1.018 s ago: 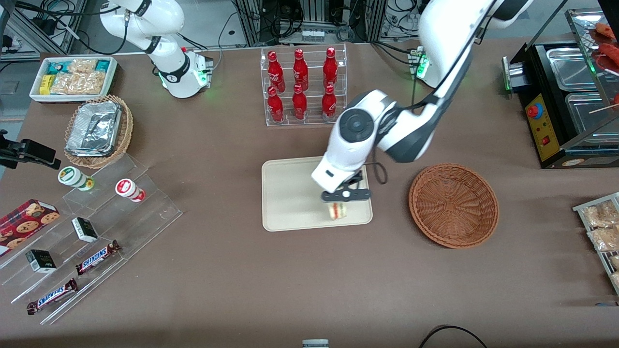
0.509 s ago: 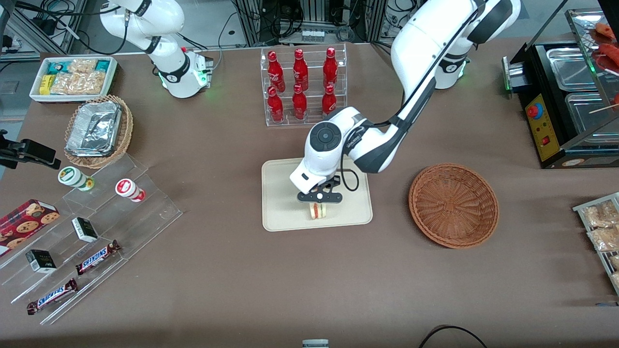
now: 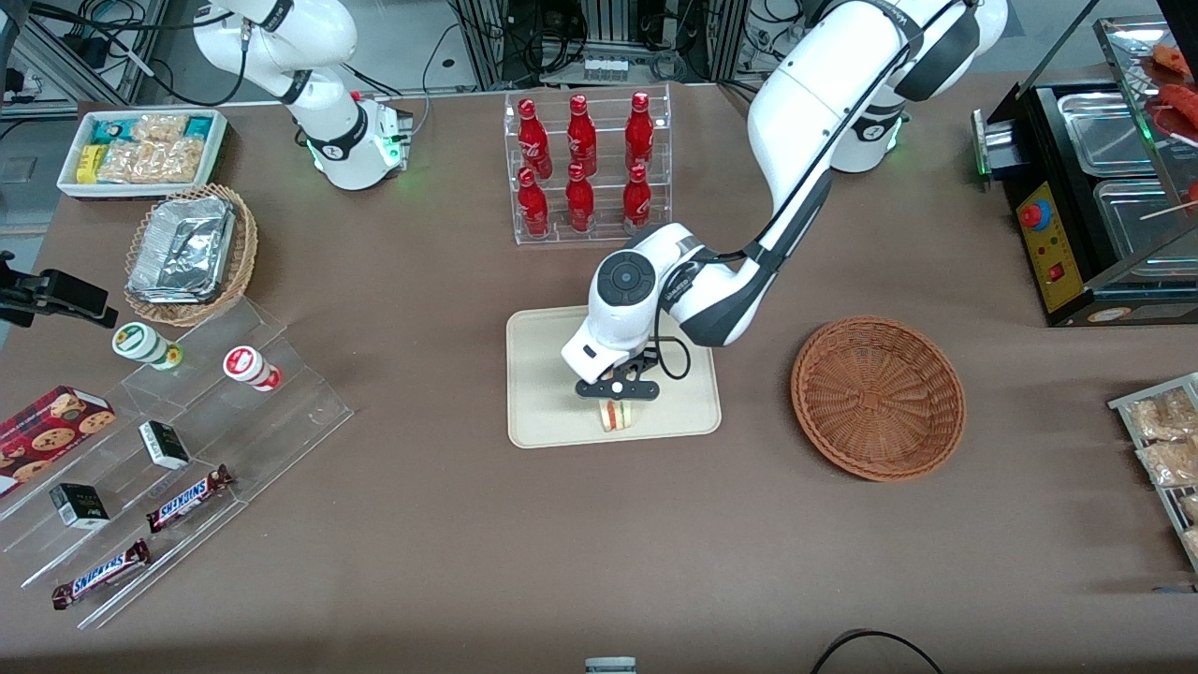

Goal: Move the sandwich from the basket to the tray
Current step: 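Lower the sandwich onto the tray and open the left gripper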

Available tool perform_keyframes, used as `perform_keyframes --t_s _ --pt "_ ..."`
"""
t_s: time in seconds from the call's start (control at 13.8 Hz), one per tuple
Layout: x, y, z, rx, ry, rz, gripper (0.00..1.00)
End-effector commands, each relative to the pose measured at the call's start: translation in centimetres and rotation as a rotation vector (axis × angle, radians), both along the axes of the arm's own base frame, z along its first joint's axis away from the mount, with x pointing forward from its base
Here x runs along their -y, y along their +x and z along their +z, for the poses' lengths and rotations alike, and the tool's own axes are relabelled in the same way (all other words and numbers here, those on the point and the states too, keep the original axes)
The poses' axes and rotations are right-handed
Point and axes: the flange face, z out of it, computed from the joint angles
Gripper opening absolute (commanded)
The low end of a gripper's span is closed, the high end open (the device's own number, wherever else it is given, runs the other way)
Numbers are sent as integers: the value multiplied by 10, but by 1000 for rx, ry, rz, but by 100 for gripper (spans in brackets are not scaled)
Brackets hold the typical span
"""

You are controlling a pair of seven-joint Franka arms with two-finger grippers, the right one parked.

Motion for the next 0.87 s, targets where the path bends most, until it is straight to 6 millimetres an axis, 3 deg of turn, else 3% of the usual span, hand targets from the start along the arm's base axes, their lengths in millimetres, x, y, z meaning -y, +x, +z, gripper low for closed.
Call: perform_keyframes --t_s 0.0,0.15,0.36,0.51,0.8 --pt "5 -1 15 20 21 8 100" --pt "4 -2 46 28 21 14 100" --pt "-7 -6 116 46 51 24 100" --pt "-32 -1 168 59 75 104 100" --pt "-120 28 254 81 110 267 100"
